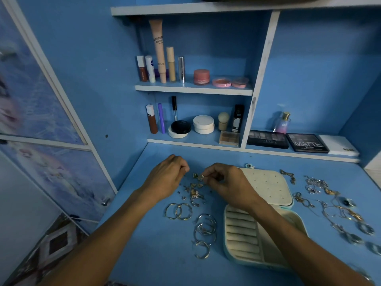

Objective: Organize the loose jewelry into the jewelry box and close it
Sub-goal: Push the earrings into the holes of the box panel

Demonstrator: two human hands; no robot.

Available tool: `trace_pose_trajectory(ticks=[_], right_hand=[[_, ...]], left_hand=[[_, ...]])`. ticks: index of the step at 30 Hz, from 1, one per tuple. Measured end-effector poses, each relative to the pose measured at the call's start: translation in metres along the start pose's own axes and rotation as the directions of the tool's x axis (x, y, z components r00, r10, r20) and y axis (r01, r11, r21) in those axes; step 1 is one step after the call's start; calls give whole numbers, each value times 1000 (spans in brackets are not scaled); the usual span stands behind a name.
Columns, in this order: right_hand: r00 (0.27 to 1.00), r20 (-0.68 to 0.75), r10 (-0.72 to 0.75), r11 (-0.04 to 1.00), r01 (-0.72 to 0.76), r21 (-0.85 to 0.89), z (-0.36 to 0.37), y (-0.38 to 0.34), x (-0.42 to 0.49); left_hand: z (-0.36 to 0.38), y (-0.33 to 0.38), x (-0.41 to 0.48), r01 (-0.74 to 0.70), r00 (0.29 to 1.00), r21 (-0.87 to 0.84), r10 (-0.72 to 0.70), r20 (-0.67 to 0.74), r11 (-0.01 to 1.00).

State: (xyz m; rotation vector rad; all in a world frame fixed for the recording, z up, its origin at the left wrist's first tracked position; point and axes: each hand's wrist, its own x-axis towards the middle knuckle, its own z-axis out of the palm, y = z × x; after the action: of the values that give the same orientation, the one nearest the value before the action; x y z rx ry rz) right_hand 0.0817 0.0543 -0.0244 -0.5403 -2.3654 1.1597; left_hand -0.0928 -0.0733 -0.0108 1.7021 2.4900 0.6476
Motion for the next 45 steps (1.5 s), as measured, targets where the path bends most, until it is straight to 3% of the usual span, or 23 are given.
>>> trace_pose_trajectory(ticks=[9, 16, 24, 35, 39, 45], right_hand=[[989, -112, 100, 988, -85, 131, -47, 10, -29], [940, -253, 228, 944, -150, 292, -100, 30, -62], [909, -283, 305, 904, -183, 387, -118, 52, -82], [880, -316, 354, 881, -200, 429, -119, 62, -81], [859, -341, 381, 872, -211, 442, -118, 65, -82], [863, -327, 384, 873, -224, 433, -114, 68, -80]], left_hand=[[10, 61, 21, -135, 990, -146, 140, 20, 980], [41, 118, 51, -243, 958, -182, 265, 108, 953], [60, 142, 62, -268, 933, -83, 280, 226, 960], [57, 145, 71, -299, 939, -124, 315, 140, 946], [63, 145, 76, -262, 919, -153, 295, 261, 953], [64, 149, 76, -295, 916, -151, 325, 237, 943]])
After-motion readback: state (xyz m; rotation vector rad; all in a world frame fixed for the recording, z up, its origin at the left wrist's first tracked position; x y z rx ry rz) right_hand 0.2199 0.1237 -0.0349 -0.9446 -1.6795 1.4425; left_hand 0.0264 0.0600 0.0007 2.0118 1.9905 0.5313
